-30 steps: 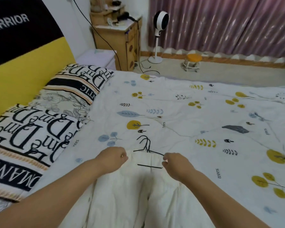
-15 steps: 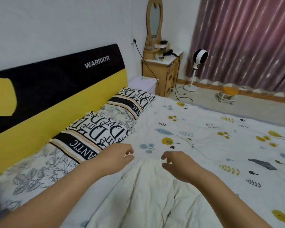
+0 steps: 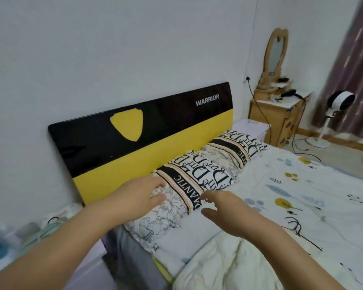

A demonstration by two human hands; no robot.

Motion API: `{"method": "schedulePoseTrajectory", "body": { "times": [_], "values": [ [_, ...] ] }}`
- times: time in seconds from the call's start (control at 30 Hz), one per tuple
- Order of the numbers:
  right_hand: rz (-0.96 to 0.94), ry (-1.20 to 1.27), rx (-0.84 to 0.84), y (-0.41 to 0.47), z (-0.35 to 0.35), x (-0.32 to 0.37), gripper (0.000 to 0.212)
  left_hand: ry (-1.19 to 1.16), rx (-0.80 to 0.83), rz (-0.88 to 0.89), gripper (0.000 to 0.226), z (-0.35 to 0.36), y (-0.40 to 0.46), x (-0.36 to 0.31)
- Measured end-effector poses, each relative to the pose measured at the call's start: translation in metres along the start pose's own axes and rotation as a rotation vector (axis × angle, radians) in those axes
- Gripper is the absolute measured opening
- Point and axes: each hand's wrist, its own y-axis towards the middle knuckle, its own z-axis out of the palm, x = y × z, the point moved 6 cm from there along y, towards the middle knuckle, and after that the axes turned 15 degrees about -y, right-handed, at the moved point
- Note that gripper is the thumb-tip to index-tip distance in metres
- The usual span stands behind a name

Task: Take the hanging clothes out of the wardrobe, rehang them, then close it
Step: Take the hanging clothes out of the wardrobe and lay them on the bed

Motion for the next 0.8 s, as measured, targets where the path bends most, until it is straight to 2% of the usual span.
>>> {"method": "schedulePoseTrajectory", "body": {
  "times": [0.37, 0.8],
  "values": [
    [-0.452, 0.031, 0.001, 0.006, -0.02, 0.171, 0.05, -0.025, -0.244, -0.347, 0.04, -0.075, -0.158, 0.089],
    [-1.023, -0.031, 0.124, -0.059, 0.01, 0.35, 0.053, -0.119, -0.516, -0.933, 0.042, -0.063, -0.385, 0.115]
  ]
}}
